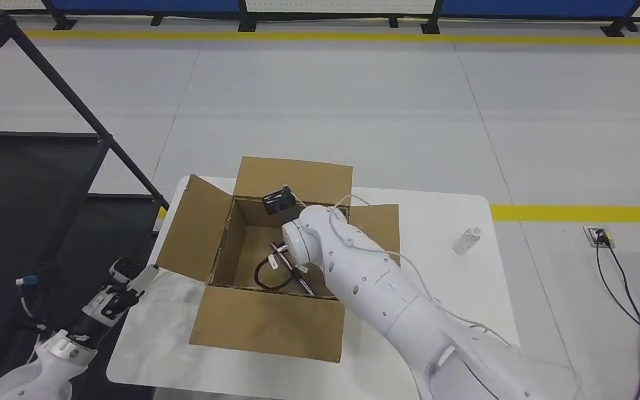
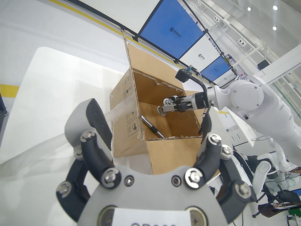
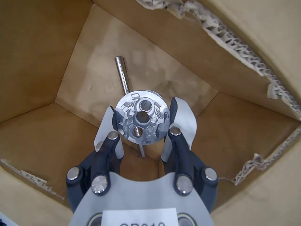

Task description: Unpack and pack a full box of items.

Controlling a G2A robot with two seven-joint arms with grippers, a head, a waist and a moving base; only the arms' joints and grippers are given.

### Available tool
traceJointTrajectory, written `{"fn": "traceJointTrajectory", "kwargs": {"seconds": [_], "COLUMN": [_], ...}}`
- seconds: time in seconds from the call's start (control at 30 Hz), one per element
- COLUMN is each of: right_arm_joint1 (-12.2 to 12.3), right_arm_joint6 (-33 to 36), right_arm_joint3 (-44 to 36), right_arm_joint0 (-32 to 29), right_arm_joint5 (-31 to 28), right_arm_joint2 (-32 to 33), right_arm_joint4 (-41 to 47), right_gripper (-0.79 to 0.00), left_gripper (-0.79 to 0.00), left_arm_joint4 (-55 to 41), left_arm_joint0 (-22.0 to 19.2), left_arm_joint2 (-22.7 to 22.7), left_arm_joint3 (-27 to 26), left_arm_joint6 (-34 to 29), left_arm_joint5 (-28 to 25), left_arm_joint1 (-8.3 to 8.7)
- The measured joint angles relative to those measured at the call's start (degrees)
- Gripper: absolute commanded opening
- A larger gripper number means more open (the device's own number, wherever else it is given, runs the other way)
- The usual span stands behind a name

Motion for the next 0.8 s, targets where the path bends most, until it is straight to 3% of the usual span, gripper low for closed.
{"fn": "traceJointTrajectory", "kwargs": {"seconds": [0.1,0.5,0.8], "right_arm_joint1": [-0.98,-0.93,-0.66], "right_arm_joint6": [-0.64,-0.69,-9.15], "right_arm_joint3": [2.12,1.99,5.63], "right_arm_joint0": [0.38,0.26,-2.52], "right_arm_joint5": [1.06,0.98,-0.60], "right_arm_joint2": [-0.24,-0.19,2.92], "right_arm_joint4": [0.36,0.35,2.60], "right_gripper": [-0.785,-0.785,-0.785], "left_gripper": [0.000,0.000,0.000], "left_arm_joint4": [0.00,0.00,0.00], "left_arm_joint0": [0.00,0.00,0.00], "left_arm_joint2": [0.00,0.00,0.00], "left_arm_joint3": [0.00,0.00,0.00], "left_arm_joint6": [0.00,0.00,0.00], "left_arm_joint5": [0.00,0.00,0.00], "left_arm_joint1": [0.00,0.00,0.00]}}
